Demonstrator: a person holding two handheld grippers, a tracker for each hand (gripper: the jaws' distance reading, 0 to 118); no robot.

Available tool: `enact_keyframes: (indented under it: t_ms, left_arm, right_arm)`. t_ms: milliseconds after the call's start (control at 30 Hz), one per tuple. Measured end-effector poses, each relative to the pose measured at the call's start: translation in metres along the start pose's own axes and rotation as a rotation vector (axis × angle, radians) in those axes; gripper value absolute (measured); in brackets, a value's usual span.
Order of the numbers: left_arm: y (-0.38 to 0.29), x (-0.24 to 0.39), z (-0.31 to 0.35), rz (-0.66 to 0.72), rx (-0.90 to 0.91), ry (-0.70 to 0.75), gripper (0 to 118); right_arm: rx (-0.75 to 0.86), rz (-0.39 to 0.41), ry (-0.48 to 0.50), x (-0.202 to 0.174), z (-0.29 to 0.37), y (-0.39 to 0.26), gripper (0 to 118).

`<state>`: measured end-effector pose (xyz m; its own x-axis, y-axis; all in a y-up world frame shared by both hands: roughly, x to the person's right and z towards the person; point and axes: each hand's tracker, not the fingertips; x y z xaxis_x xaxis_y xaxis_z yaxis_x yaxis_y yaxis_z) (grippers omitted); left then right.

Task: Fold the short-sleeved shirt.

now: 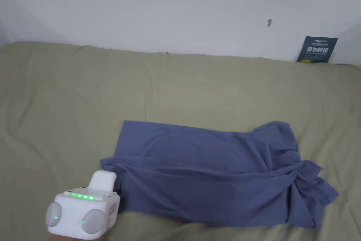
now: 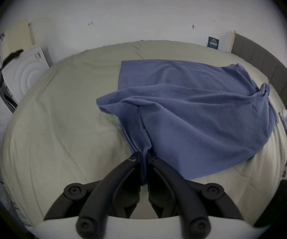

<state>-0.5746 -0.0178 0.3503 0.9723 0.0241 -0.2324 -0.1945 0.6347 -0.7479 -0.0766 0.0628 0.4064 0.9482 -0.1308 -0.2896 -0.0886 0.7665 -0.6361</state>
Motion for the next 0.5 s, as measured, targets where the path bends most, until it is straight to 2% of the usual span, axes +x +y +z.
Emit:
enact_keyframes:
  t_ms: [133,167,200,233,267,300,433,500]
  left_arm:
    - [0.007,-0.003,0.042,0.006,0.061,0.012,1]
    - [0.008,-0.004,0.050,0.035,0.073,-0.003,1]
    - [0.015,-0.017,0.051,0.055,0.080,-0.019,1]
    - [0.016,-0.019,0.055,0.067,0.089,-0.026,1]
    - [0.017,-0.019,0.058,0.062,0.087,-0.026,1]
    - [0.017,-0.018,0.059,0.060,0.087,-0.024,1]
    - [0.019,-0.021,0.053,0.053,0.081,-0.018,1]
    - [0.022,-0.017,0.052,0.054,0.077,-0.014,1]
  right_arm:
    - [-0.019,0.038,-0.055,0.022,-0.038,0.026,3]
    - [-0.025,0.051,-0.105,0.024,-0.048,0.032,18]
    - [-0.015,0.054,-0.140,0.027,-0.059,0.037,49]
    - [-0.008,0.043,-0.133,0.028,-0.072,0.043,102]
    - [-0.035,0.036,-0.124,0.033,-0.089,0.051,118]
    - [-0.114,0.032,-0.109,0.037,-0.106,0.055,118]
    - [-0.179,0.059,-0.115,0.047,-0.176,0.051,118]
    - [-0.199,0.092,-0.176,0.044,-0.189,0.058,118]
